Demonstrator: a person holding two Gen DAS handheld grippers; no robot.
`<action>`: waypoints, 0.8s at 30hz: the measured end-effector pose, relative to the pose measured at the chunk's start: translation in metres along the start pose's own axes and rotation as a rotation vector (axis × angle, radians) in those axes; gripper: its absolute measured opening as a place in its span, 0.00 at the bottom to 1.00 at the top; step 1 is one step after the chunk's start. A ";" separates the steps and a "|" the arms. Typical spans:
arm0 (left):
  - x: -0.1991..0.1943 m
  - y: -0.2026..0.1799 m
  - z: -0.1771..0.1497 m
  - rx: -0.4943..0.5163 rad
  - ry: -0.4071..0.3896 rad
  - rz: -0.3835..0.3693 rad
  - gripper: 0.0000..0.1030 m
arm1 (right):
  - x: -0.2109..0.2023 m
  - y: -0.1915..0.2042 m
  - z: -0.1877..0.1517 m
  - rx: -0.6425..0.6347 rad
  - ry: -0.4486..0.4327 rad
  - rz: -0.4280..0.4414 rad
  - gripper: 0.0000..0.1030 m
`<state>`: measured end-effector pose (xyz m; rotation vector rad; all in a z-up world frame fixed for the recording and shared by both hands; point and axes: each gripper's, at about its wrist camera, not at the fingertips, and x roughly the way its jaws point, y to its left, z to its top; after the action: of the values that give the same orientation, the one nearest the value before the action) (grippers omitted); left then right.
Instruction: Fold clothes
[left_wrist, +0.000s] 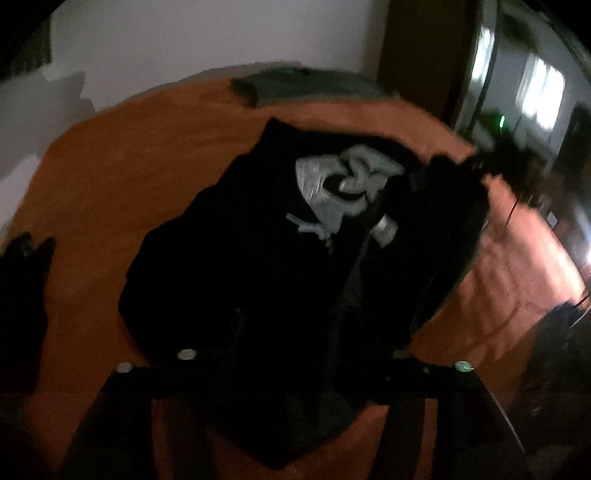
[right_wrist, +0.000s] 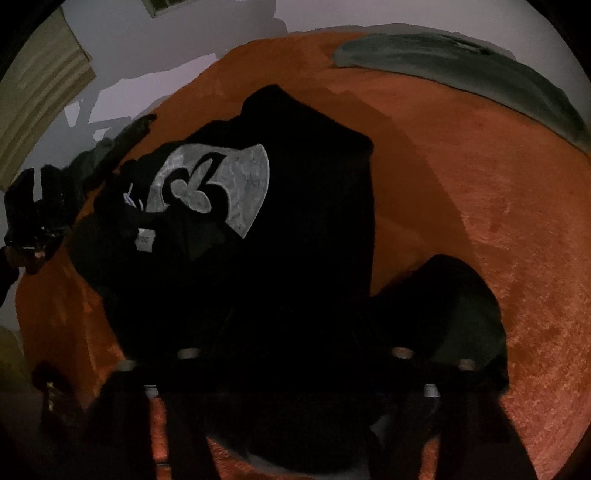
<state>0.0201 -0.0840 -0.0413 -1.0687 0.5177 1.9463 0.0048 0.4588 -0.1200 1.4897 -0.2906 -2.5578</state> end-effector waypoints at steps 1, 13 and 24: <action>0.011 0.002 -0.002 -0.020 0.029 -0.014 0.62 | -0.001 0.000 0.000 0.001 -0.002 -0.004 0.11; -0.071 0.007 0.030 -0.244 -0.305 0.051 0.06 | -0.094 0.026 0.014 -0.009 -0.273 -0.139 0.03; -0.225 -0.015 0.160 -0.202 -0.638 0.150 0.06 | -0.293 0.074 0.071 0.028 -0.687 -0.321 0.00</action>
<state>0.0190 -0.0734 0.2349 -0.4761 0.0470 2.3604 0.0896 0.4640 0.1787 0.6455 -0.1746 -3.2661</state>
